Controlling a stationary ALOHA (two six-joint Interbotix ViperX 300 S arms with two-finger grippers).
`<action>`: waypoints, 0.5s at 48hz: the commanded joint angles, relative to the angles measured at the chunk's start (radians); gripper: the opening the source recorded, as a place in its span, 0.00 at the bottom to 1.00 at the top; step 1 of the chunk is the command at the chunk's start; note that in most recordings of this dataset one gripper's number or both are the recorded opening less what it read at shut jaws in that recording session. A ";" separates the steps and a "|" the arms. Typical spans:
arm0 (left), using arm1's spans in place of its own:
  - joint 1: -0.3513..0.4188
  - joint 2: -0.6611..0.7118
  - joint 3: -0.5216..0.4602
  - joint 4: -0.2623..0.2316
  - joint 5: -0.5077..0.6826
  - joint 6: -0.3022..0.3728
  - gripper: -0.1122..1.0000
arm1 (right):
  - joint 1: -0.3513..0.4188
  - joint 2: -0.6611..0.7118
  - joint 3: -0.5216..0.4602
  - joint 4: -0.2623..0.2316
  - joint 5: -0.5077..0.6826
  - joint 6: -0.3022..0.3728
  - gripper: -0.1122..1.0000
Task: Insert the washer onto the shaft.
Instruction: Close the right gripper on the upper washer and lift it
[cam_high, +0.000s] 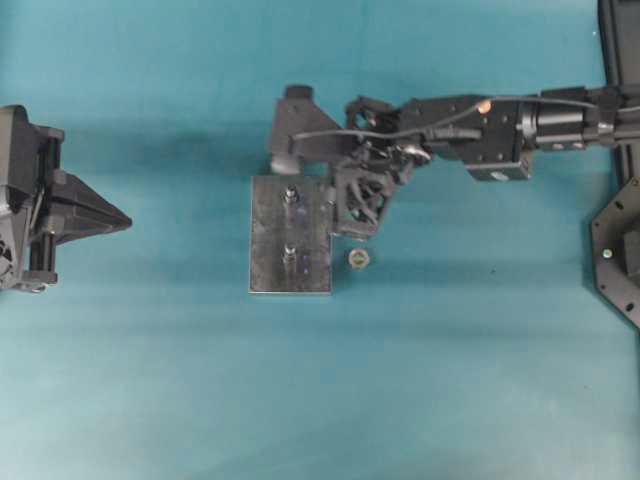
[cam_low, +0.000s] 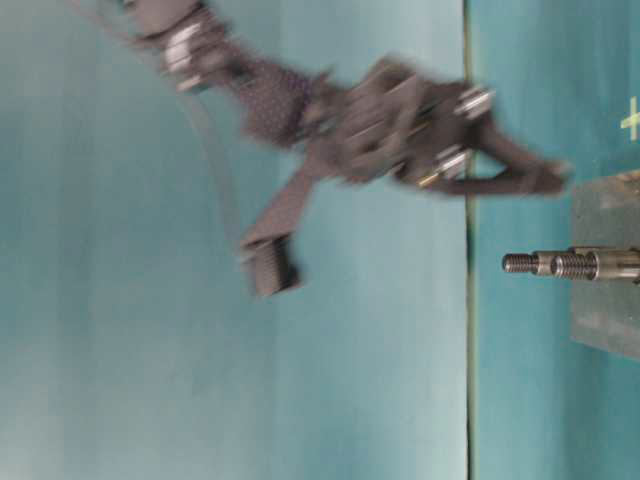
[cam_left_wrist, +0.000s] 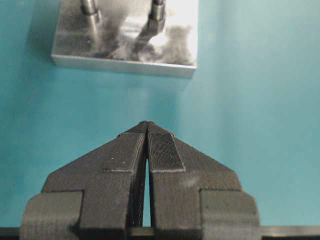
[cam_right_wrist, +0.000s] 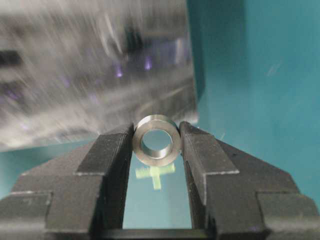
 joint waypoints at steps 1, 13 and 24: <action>0.002 0.000 -0.014 0.003 -0.009 0.000 0.10 | 0.012 -0.038 -0.067 -0.002 0.028 -0.026 0.41; 0.002 0.000 -0.009 0.003 -0.009 0.000 0.10 | 0.023 -0.011 -0.158 -0.002 0.052 -0.060 0.41; 0.002 -0.029 0.008 0.003 -0.009 0.000 0.10 | 0.038 0.002 -0.175 0.000 0.052 -0.060 0.41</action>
